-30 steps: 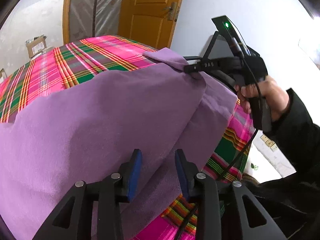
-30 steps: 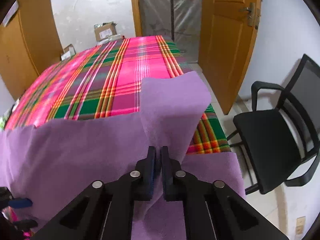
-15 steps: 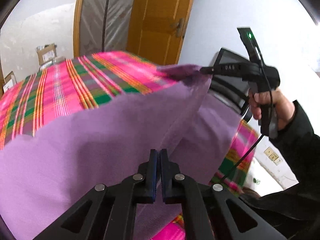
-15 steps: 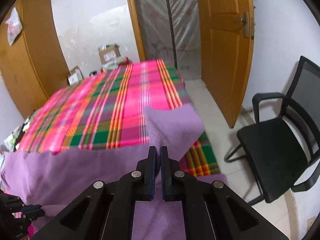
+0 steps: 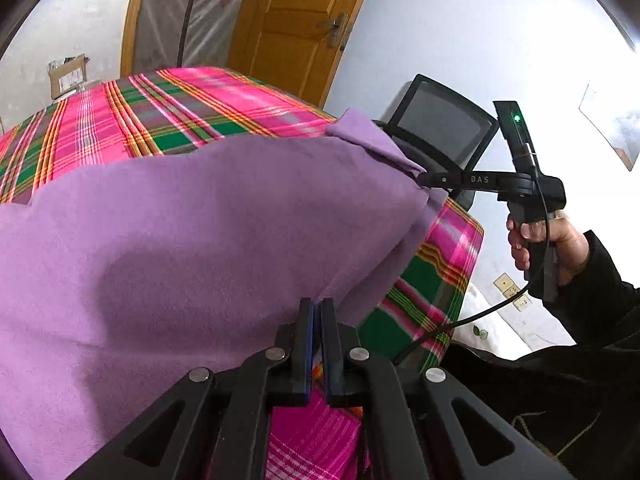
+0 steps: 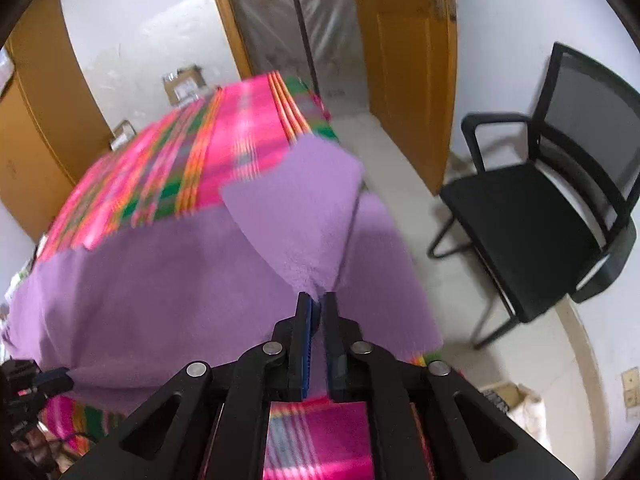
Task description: Fold clothes
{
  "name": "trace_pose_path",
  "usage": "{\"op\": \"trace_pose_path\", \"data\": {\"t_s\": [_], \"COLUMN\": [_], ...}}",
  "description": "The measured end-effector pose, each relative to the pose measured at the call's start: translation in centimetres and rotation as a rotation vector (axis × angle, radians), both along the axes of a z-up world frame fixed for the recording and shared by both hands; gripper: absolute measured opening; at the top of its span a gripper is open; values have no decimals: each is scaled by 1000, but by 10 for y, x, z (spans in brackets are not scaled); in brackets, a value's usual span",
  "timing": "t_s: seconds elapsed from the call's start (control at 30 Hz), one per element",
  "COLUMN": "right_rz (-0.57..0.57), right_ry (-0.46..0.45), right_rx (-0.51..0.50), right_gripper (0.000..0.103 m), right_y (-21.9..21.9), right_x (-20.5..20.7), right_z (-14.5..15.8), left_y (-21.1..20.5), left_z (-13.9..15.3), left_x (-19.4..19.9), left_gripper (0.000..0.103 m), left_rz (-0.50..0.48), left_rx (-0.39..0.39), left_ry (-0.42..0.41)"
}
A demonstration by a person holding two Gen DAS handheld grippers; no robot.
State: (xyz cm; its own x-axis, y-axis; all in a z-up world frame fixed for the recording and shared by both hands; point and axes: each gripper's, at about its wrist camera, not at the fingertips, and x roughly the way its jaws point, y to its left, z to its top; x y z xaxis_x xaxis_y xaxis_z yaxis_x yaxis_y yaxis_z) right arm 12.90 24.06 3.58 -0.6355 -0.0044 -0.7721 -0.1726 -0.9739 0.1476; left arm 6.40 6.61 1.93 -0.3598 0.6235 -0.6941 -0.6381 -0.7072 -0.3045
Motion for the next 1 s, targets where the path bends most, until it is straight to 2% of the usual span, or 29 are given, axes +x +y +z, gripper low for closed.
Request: {"op": "trace_pose_path", "data": {"t_s": [0.03,0.07,0.1,0.17,0.3,0.5,0.53,0.57,0.6,0.63,0.8,1.0], "right_rz": [3,8,14,30,115,213,214,212,197,183,67,-141], "right_ry": [6,26,49,93,112,12,-5,-8,1,11,93,178], "right_rx": [15,40,69,125,193,221,214,202,185,164,61,-116], "right_gripper": [9,15,26,32,34,34,33,27,13,9,4,3], "right_y": [-2,-5,-9,-17,-34,-44,-42,-39,-33,-27,10,67], "right_x": [1,3,3,4,-15,-59,-63,-63,-62,-61,-41,-4], "right_z": [1,6,12,23,31,0,-5,-8,-8,-6,9,16], "left_y": [0,-1,-3,-7,-12,-20,-21,-21,-21,-20,-16,-15], "left_z": [0,0,2,6,16,14,13,12,11,10,1,-3], "left_x": [0,0,0,2,3,-7,-9,-10,-10,-11,-14,-14], "left_gripper": [4,4,4,4,6,6,6,6,6,6,6,6], "left_rz": [0,2,6,12,45,107,114,118,119,120,109,102], "left_rx": [3,9,20,44,64,54,50,47,44,41,24,25], "left_ry": [-6,-9,-10,-11,3,-9,-12,-15,-18,-22,-44,-55]}}
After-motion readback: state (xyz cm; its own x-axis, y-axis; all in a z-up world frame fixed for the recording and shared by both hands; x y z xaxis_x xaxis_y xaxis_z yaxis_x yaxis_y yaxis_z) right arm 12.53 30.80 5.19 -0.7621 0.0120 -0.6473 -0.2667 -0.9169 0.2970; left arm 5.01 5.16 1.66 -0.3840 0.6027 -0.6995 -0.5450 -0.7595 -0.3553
